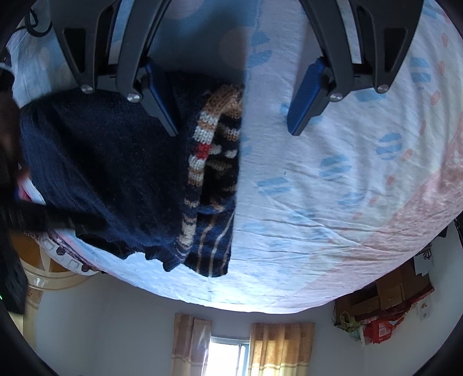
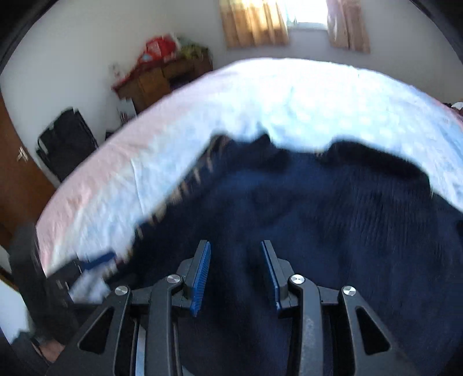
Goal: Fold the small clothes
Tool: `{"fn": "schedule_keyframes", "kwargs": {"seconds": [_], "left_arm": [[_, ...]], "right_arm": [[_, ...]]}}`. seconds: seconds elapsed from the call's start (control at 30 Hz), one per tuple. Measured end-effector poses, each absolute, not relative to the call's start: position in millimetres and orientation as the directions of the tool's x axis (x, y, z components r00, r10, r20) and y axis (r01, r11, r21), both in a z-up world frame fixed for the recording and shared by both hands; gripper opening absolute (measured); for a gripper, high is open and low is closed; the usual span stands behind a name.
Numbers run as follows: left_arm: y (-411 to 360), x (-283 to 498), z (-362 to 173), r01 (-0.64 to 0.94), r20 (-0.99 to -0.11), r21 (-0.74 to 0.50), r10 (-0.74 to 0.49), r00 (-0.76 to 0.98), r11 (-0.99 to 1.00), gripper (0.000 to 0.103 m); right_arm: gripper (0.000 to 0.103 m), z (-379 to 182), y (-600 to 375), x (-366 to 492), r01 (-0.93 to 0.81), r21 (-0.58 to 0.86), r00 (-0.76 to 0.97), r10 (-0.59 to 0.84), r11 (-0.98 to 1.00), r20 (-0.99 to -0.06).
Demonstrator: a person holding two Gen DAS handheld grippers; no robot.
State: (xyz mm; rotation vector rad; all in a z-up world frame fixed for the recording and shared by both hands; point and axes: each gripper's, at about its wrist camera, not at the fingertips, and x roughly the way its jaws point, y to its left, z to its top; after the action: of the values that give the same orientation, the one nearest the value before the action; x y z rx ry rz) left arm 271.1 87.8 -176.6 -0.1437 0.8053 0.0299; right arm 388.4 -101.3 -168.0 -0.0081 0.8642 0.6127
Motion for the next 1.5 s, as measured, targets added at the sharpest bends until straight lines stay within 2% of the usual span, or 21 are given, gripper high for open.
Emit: {"fn": "schedule_keyframes", "kwargs": {"seconds": [0.1, 0.2, 0.53, 0.73, 0.87, 0.93, 1.0, 1.17, 1.33, 1.5], "left_arm": [[88.7, 271.6, -176.7, -0.08, -0.72, -0.125, -0.035, 0.693, 0.989, 0.079], [86.9, 270.0, -177.0, -0.078, -0.718, -0.128, -0.038, 0.695, 0.989, 0.079], [84.5, 267.9, -176.7, -0.075, -0.715, -0.126, -0.038, 0.698, 0.989, 0.082], [84.0, 268.8, -177.1, -0.074, -0.717, -0.128, -0.041, 0.696, 0.989, 0.083], [84.3, 269.1, -177.2, -0.076, -0.717, -0.125, -0.037, 0.696, 0.989, 0.083], [83.5, 269.7, -177.1, -0.078, -0.718, -0.12, -0.033, 0.695, 0.99, 0.084], [82.2, 269.9, -177.1, -0.081, -0.72, -0.111, -0.024, 0.694, 0.991, 0.084], [83.0, 272.2, -176.2, -0.079, -0.728, -0.12, -0.033, 0.685, 0.99, 0.085], [85.8, 270.6, -175.9, -0.084, -0.722, -0.117, -0.027, 0.691, 0.99, 0.085], [84.8, 269.2, -177.4, -0.087, -0.719, -0.112, -0.02, 0.695, 0.99, 0.086]], "right_arm": [[0.037, -175.3, -75.1, 419.4, -0.5, 0.257, 0.453, 0.503, 0.827, -0.736], [0.037, -198.7, -49.3, 448.3, -0.473, 0.229, 0.411, 0.442, 0.851, -0.797], [0.04, -197.5, -39.2, 456.6, -0.433, 0.227, 0.441, 0.424, 0.873, -0.791], [0.04, -190.7, -79.8, 415.2, -0.444, 0.213, 0.482, 0.432, 0.871, -0.762], [0.041, -190.6, -109.5, 381.1, -0.452, 0.13, 0.522, 0.38, 0.883, -0.764], [0.047, -194.0, -127.2, 366.0, -0.458, 0.094, 0.528, 0.356, 0.884, -0.771], [0.048, -201.2, -139.1, 357.3, -0.455, 0.056, 0.531, 0.322, 0.889, -0.784], [0.048, -198.3, -164.2, 346.7, -0.471, 0.078, 0.535, 0.355, 0.878, -0.767], [0.048, -182.1, -215.9, 360.2, -0.366, 0.088, 0.622, 0.314, 0.926, -0.717], [0.048, -190.6, -298.8, 422.9, -0.169, 0.167, 0.609, 0.236, 0.971, -0.757]]}}
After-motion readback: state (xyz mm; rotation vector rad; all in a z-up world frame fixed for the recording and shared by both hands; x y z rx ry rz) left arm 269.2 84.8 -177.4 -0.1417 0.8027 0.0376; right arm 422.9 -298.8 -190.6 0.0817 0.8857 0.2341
